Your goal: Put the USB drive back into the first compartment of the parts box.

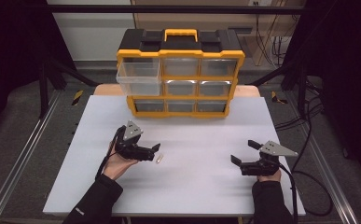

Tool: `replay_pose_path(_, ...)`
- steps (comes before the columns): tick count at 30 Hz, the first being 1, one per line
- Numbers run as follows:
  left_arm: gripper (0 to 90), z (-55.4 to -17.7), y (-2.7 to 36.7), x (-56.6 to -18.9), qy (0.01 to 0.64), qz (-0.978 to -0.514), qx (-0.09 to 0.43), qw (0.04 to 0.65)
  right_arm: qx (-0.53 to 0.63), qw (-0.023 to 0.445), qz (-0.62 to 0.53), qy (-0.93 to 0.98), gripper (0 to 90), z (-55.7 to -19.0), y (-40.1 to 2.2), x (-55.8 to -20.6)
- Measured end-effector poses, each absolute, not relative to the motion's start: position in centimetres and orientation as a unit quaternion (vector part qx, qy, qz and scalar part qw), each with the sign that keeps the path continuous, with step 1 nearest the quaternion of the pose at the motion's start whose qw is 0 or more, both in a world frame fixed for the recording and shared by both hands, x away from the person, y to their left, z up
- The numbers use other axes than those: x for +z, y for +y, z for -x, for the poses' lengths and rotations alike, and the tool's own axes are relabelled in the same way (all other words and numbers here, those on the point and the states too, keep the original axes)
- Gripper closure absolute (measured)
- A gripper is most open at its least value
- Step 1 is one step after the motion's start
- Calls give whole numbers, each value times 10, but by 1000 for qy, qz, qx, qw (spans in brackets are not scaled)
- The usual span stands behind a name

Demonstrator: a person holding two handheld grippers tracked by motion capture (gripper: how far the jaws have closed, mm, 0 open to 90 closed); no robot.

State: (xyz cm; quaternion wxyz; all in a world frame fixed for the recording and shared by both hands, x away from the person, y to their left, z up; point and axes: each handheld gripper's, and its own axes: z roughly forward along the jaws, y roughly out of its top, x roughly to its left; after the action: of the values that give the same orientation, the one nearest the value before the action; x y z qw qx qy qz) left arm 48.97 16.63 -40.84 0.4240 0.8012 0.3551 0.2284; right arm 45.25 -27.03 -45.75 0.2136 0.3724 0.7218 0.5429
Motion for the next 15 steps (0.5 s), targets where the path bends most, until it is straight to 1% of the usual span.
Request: replay_pose_path(15, 3, -496, 149, -421, 355, -825, 206, 389, 543, 214, -372, 721, 21, -452, -270, -457)
